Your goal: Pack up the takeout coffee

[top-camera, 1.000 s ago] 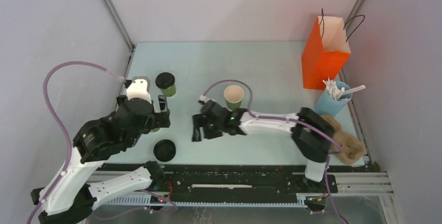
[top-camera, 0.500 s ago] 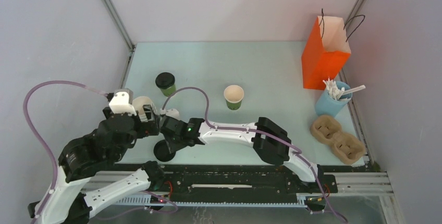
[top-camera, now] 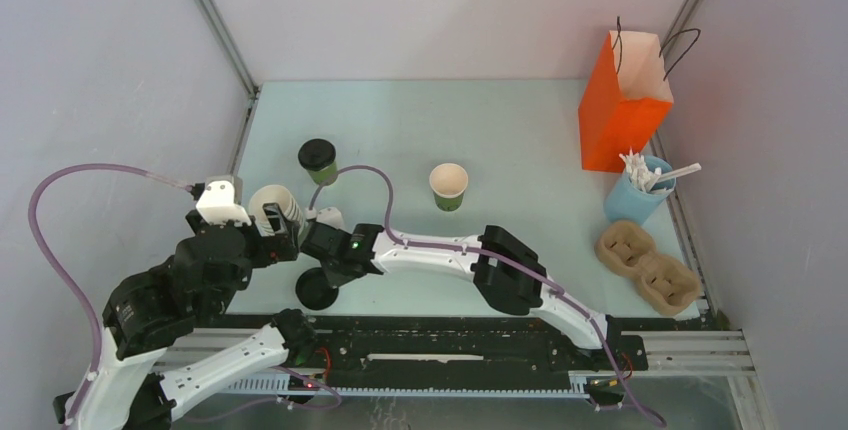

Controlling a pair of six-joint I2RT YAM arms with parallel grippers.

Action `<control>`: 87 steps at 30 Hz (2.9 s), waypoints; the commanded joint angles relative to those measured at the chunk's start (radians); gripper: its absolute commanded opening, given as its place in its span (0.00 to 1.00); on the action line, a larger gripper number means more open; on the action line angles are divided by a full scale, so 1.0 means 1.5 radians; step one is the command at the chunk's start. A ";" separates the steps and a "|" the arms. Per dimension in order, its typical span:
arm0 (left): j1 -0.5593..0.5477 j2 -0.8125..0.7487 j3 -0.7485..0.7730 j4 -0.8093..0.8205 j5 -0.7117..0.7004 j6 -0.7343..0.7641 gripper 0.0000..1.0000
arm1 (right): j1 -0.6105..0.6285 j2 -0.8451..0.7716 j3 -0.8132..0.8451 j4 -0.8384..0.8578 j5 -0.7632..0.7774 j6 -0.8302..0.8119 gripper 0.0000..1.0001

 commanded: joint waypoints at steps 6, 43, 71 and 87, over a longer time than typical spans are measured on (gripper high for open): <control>0.002 0.010 0.004 0.020 -0.017 -0.002 1.00 | -0.004 -0.007 0.046 -0.015 0.014 -0.009 0.02; 0.123 0.312 -0.140 0.496 0.555 -0.077 0.72 | -0.282 -0.671 -0.536 0.083 0.015 -0.336 0.00; 0.122 0.437 -0.116 0.512 0.535 -0.071 0.01 | -0.299 -0.734 -0.565 0.093 -0.020 -0.322 0.07; 0.291 0.384 -0.276 1.274 1.061 -0.474 0.00 | -0.558 -0.932 -0.712 0.604 -0.669 0.275 1.00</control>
